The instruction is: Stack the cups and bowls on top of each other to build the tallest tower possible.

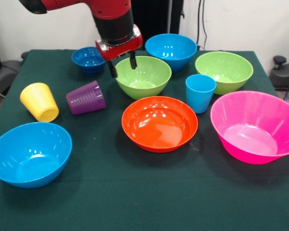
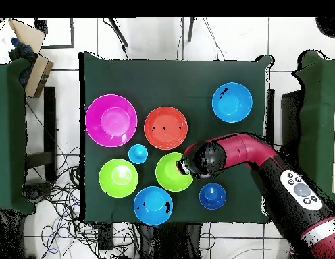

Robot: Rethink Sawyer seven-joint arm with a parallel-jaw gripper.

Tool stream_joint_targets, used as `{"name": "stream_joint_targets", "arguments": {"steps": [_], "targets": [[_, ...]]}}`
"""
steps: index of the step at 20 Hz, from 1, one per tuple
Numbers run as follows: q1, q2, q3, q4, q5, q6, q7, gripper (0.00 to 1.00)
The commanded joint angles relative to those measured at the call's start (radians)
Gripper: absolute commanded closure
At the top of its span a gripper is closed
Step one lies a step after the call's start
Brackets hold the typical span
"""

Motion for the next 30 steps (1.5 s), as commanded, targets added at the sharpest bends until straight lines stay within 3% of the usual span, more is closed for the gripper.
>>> {"name": "stream_joint_targets", "arguments": {"steps": [1, 30], "targets": [[0.006, 0.036, 0.024, -0.091, -0.007, 0.114, -0.378, 0.00], [0.011, 0.103, -0.005, -0.110, -0.100, 0.028, -0.333, 0.00]]}}
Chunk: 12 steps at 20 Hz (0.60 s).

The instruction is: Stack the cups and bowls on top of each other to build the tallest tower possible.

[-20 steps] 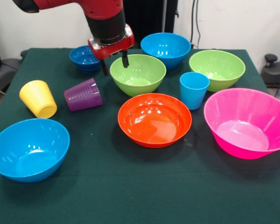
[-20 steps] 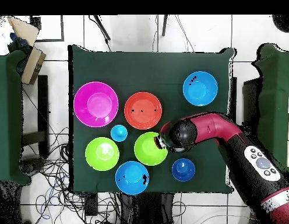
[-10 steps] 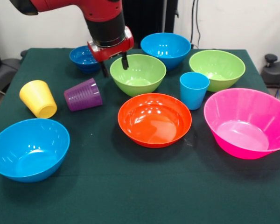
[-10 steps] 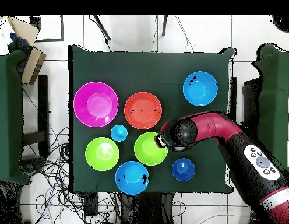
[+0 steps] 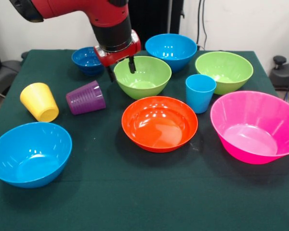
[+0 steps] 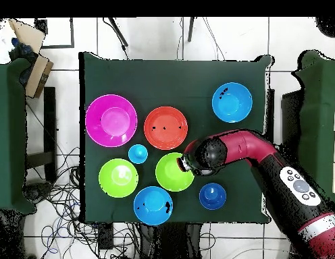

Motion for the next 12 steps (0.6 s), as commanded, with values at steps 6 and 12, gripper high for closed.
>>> {"name": "stream_joint_targets", "arguments": {"steps": [6, 12], "targets": [[0.012, 0.070, -0.014, -0.074, -0.103, -0.022, -0.325, 0.00], [0.009, 0.079, -0.022, -0.086, -0.114, -0.040, -0.308, 0.00]]}}
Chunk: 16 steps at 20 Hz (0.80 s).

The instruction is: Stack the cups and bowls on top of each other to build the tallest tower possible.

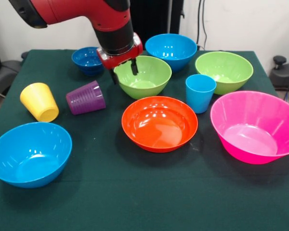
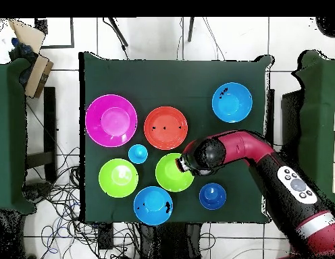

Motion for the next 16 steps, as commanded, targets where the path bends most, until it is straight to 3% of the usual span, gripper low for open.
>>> {"name": "stream_joint_targets", "arguments": {"steps": [1, 16], "targets": [[0.007, 0.050, -0.021, -0.080, -0.104, -0.041, -0.306, 0.00], [-0.004, 0.065, -0.025, -0.098, -0.125, -0.059, -0.294, 0.00]]}}
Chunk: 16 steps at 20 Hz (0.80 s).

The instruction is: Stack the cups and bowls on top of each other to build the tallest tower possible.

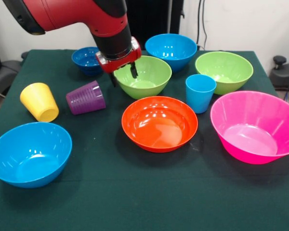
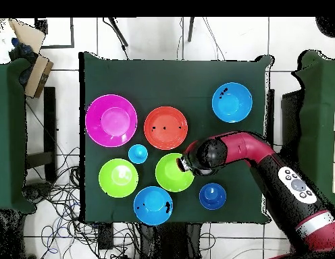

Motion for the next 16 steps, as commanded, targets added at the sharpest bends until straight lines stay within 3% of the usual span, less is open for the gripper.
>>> {"name": "stream_joint_targets", "arguments": {"steps": [1, 16], "targets": [[0.014, 0.028, -0.025, -0.082, -0.122, -0.062, -0.294, 0.00], [0.016, 0.050, -0.036, -0.097, -0.178, -0.084, -0.258, 0.00]]}}
